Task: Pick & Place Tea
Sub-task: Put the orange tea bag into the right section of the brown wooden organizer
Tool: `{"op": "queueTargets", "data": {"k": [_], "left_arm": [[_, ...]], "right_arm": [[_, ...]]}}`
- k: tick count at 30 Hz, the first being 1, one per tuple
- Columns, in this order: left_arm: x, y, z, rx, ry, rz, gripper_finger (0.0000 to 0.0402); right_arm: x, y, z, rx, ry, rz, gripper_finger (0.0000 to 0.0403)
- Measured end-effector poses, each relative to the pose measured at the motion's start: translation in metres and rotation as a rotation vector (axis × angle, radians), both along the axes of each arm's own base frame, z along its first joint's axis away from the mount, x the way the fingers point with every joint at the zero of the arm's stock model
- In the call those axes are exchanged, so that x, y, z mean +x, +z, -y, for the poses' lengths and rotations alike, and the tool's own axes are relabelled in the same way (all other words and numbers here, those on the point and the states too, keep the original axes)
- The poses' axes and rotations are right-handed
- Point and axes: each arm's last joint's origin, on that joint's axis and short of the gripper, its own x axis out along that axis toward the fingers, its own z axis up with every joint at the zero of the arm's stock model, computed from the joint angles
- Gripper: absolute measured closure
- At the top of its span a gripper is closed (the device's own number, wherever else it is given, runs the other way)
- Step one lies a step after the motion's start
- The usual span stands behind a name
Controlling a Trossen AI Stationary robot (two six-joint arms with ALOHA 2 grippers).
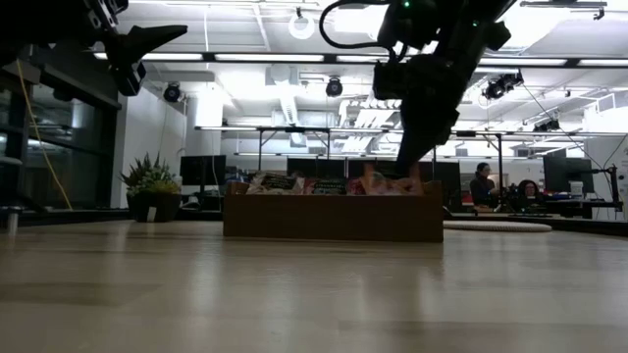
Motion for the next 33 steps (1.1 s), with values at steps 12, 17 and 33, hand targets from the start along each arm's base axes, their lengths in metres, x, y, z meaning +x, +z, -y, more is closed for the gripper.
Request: {"op": "queueTargets", "data": {"k": [12,17,33], "left_arm": [[0.000,0.000,0.000,-0.004,0.008,0.001,0.0193],[0.000,0.000,0.000,-0.005,0.009,0.003,0.0193],[0.000,0.000,0.000,-0.005,0.011,0.002,0.0193]], "right_arm": [[-0.001,-0.011,0.007,0.045,0.031,-0.066,0.0403],[0.003,-0.011,0.007,0.048,0.037,-0.035,0.0403],[0.007,-0.009,0.004,0.129,0.134,0.021,0.0400]]}}
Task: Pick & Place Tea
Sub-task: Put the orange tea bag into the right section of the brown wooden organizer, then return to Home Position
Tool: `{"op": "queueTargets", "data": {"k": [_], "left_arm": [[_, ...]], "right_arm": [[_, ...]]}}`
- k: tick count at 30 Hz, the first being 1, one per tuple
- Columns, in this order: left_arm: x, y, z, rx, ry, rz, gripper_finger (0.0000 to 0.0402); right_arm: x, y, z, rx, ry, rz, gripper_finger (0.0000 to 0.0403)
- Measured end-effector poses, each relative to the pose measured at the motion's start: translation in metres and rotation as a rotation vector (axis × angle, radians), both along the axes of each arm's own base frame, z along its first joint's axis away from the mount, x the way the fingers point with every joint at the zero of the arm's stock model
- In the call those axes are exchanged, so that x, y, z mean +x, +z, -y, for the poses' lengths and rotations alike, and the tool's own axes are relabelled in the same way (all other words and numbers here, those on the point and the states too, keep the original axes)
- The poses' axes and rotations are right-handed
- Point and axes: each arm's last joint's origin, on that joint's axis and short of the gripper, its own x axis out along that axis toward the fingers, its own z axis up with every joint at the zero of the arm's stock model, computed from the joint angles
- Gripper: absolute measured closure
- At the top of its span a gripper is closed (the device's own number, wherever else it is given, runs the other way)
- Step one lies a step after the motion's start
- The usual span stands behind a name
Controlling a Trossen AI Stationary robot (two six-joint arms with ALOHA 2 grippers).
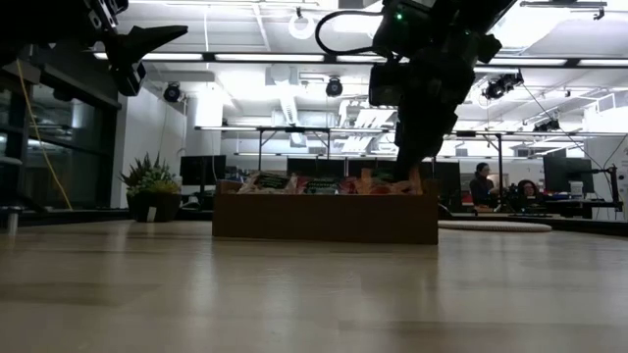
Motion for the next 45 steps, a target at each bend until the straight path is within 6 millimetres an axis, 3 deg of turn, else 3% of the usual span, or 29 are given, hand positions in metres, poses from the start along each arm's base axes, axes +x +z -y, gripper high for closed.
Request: {"op": "queueTargets", "data": {"k": [4,11,16,23,27,33,38,41,45], "left_arm": [[0.000,0.000,0.000,0.000,0.000,0.000,0.0193],[0.000,0.000,0.000,0.002,-0.002,0.000,0.0193],[0.000,0.000,0.000,0.002,-0.004,0.000,0.0193],[0.000,0.000,0.000,0.001,-0.005,0.000,0.0193],[0.000,0.001,0.000,0.000,-0.006,0.006,0.0193],[-0.006,0.007,-0.002,0.010,-0.001,0.053,0.0193],[-0.020,0.014,-0.008,0.029,-0.014,0.086,0.0193],[-0.031,0.013,-0.013,0.030,-0.020,0.064,0.0193],[-0.050,0.015,-0.021,0.034,0.000,0.096,0.0193]], "right_arm": [[0.000,0.001,-0.001,0.036,0.014,0.010,0.0377],[0.001,0.003,-0.002,0.071,-0.003,0.008,0.0293],[0.010,0.021,0.000,0.031,0.004,0.047,0.0254],[0.015,0.047,0.004,-0.096,0.016,0.046,0.0235],[0.025,0.073,0.005,-0.102,0.005,0.124,0.0231],[0.032,0.136,0.000,-0.099,0.041,0.329,0.0231],[-0.006,0.193,-0.001,-0.136,0.012,0.513,0.0236],[-0.046,0.221,-0.004,-0.170,-0.053,0.602,0.0243],[-0.108,0.244,-0.009,-0.196,-0.165,0.727,0.0253]]}}
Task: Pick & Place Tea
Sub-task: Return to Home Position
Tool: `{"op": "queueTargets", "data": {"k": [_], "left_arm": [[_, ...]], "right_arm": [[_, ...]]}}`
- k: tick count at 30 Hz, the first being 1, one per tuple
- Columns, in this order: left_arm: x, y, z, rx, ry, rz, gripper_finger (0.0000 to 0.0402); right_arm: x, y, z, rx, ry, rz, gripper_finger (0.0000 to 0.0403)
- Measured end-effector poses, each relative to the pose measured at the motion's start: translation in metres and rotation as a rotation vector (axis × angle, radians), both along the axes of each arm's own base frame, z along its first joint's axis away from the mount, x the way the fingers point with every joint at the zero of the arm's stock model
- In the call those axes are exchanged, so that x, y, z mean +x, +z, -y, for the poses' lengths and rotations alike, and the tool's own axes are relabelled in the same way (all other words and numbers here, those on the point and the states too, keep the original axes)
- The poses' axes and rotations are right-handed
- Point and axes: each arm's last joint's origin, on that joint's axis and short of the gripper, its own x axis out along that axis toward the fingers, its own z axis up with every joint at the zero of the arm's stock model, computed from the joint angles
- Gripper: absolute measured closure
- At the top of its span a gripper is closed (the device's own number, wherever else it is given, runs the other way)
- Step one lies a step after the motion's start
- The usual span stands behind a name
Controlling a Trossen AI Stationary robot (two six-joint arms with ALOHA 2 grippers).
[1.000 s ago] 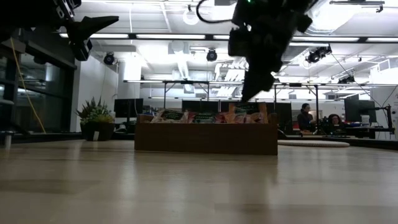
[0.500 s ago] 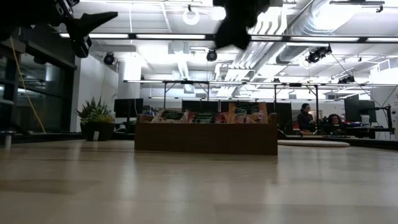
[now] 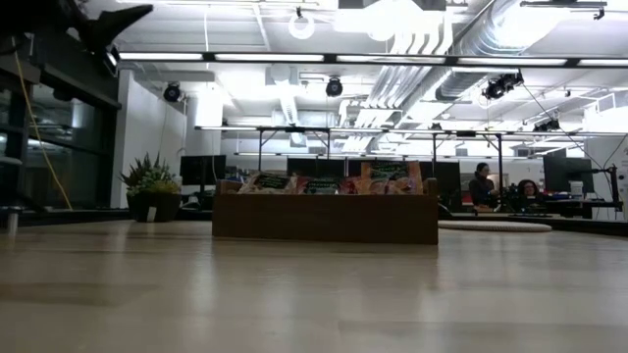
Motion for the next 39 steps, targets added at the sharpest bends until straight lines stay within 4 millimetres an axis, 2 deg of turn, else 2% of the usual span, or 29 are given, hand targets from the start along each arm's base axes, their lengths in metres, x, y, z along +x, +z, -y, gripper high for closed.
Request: {"op": "queueTargets", "data": {"k": [4,7,10,12,15,20,26,29,39], "left_arm": [[-0.019,0.003,-0.010,0.041,0.065,0.064,0.0193],[-0.021,0.009,-0.011,0.113,0.117,0.013,0.0193],[-0.022,0.017,-0.012,0.136,0.117,-0.040,0.0193],[-0.023,0.014,-0.013,0.147,0.112,-0.105,0.0193],[-0.026,0.021,-0.013,0.120,0.086,-0.080,0.0193],[-0.026,0.014,-0.013,0.100,0.061,-0.137,0.0193],[-0.025,0.007,-0.013,0.065,0.058,-0.203,0.0193],[-0.025,0.004,-0.013,0.054,0.085,-0.223,0.0193],[-0.024,0.000,-0.014,0.046,0.111,-0.263,0.0193]], "right_arm": [[-0.052,0.003,-0.008,0.037,-0.068,0.106,0.0263],[-0.084,-0.001,-0.012,0.070,-0.103,0.171,0.0272],[-0.108,-0.012,-0.014,0.098,-0.124,0.207,0.0282],[-0.119,-0.022,-0.014,0.113,-0.131,0.220,0.0293],[-0.132,-0.039,-0.015,0.131,-0.124,0.241,0.0322],[-0.140,-0.066,-0.015,0.133,-0.111,0.235,0.0394],[-0.146,-0.087,-0.014,0.122,-0.115,0.287,0.0400],[-0.147,-0.097,-0.013,0.111,-0.145,0.366,0.0400],[-0.136,-0.154,-0.014,0.164,-0.146,0.484,0.0402]]}}
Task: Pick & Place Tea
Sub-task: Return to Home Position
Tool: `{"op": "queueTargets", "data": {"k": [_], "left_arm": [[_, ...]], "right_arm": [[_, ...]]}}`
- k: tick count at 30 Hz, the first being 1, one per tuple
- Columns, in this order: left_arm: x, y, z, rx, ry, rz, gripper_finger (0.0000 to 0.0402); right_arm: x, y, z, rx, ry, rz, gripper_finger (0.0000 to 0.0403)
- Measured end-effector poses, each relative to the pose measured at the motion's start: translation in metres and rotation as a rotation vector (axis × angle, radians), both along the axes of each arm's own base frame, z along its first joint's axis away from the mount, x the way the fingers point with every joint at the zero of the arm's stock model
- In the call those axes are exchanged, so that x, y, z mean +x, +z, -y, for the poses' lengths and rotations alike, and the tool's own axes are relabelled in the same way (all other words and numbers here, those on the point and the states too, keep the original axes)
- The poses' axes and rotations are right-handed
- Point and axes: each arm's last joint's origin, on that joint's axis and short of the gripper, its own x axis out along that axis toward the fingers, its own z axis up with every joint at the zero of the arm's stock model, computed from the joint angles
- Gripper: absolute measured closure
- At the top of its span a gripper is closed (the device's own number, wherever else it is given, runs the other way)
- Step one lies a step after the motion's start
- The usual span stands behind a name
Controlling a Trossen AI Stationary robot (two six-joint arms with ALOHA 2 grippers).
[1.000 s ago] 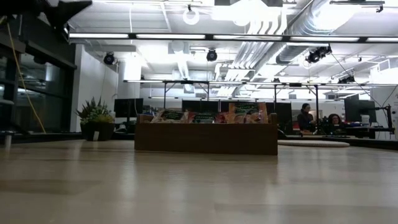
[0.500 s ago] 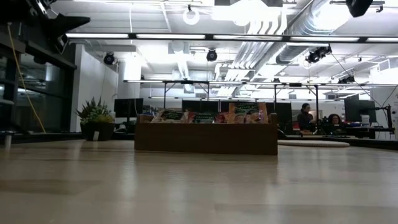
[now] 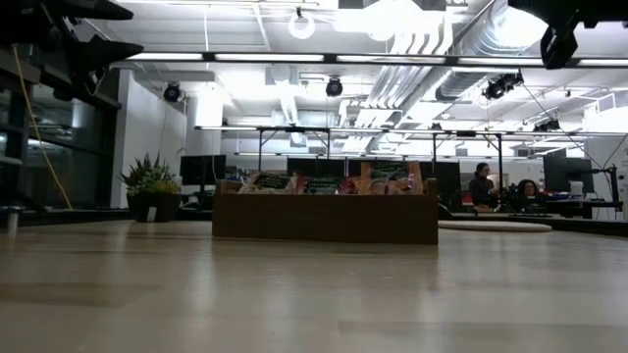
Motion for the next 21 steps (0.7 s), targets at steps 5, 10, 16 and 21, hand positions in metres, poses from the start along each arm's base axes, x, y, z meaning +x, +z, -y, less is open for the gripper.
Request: {"op": "queueTargets", "data": {"k": [5,10,16,21], "left_arm": [[0.000,0.000,0.000,-0.001,0.004,-0.002,0.0193],[0.000,-0.001,0.000,0.003,0.007,-0.007,0.0193],[0.000,-0.001,-0.002,0.024,0.055,-0.010,0.0193],[0.000,0.000,-0.002,0.038,0.060,-0.008,0.0193]], "right_arm": [[0.007,-0.015,0.000,0.002,-0.011,0.079,0.0402],[0.016,-0.031,0.000,0.002,-0.021,0.154,0.0402],[0.026,-0.059,0.000,0.012,-0.039,0.286,0.0403],[0.025,-0.067,0.001,-0.009,-0.085,0.365,0.0403]]}}
